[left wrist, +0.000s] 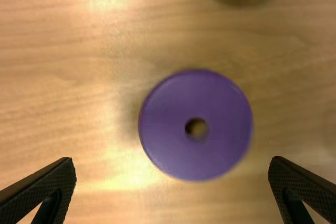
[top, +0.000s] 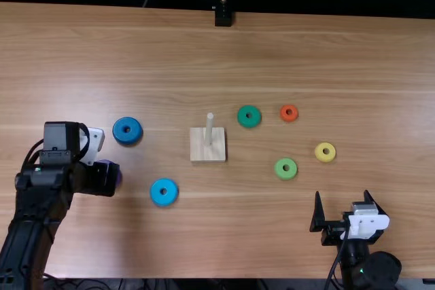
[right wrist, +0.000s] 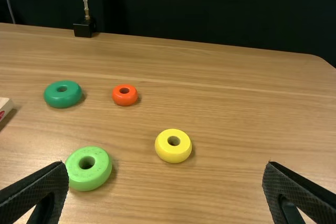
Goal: Build the Hanoi tower: stack the rings onto the peg from bottom to top in this color order: purple, dark blue, light blue, dark green, light green, yellow, orange.
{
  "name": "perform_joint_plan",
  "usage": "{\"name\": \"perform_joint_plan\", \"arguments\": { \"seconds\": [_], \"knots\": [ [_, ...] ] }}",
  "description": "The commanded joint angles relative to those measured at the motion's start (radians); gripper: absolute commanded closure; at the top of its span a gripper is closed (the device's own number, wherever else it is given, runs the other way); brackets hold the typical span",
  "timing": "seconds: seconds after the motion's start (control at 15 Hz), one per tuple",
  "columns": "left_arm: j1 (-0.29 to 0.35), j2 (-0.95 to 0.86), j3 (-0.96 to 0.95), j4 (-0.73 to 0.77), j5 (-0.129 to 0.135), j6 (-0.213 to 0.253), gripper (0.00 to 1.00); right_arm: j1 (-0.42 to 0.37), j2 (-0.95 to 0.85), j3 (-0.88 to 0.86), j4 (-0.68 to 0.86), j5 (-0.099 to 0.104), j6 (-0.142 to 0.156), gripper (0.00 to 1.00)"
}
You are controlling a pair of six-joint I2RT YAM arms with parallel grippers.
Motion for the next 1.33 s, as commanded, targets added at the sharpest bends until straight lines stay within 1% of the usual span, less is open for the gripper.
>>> {"name": "perform_joint_plan", "arguments": {
  "seconds": [0.0, 0.07, 0.13, 0.27, 0.33, 0.4, 0.73, 0.8, 0.87, 1.07, 1.27],
  "knots": [
    [0.003, 0.029, -0.031, 0.036, 0.002, 0.014, 0.00, -0.011, -0.013, -0.068, -0.053, 0.002, -0.002, 0.00],
    [0.002, 0.051, -0.033, 0.064, 0.003, 0.016, 0.00, -0.011, -0.013, -0.068, -0.053, 0.002, -0.002, 0.00],
    [0.000, 0.069, -0.033, 0.073, 0.000, 0.016, 0.00, -0.011, -0.013, -0.068, -0.053, 0.002, -0.004, 0.00],
    [-0.005, 0.097, -0.031, 0.073, 0.002, 0.016, 0.00, -0.011, -0.013, -0.068, -0.053, 0.002, -0.002, 0.00],
    [-0.008, 0.106, -0.030, 0.073, 0.003, 0.016, 0.00, -0.011, -0.013, -0.068, -0.053, 0.002, -0.002, 0.00],
    [-0.009, 0.110, -0.030, 0.073, 0.011, 0.014, 0.00, -0.011, -0.013, -0.068, -0.053, 0.002, -0.004, 0.00],
    [-0.064, 0.109, -0.021, 0.073, 0.013, 0.010, 0.00, -0.011, -0.013, -0.068, -0.053, 0.002, -0.002, 0.00],
    [-0.069, 0.110, -0.028, 0.073, 0.009, 0.012, 0.00, -0.011, -0.013, -0.068, -0.053, 0.002, -0.002, 0.00],
    [-0.069, 0.110, -0.031, 0.075, 0.013, 0.010, 0.00, -0.011, -0.013, -0.068, -0.053, 0.002, -0.002, 0.00],
    [-0.066, 0.140, -0.039, 0.106, 0.011, -0.014, 0.00, -0.011, -0.013, -0.068, -0.053, 0.002, -0.002, 0.00],
    [-0.066, 0.172, -0.036, 0.156, 0.013, -0.015, 0.00, -0.011, -0.013, -0.068, -0.053, 0.002, -0.004, 0.00]
  ]
}}
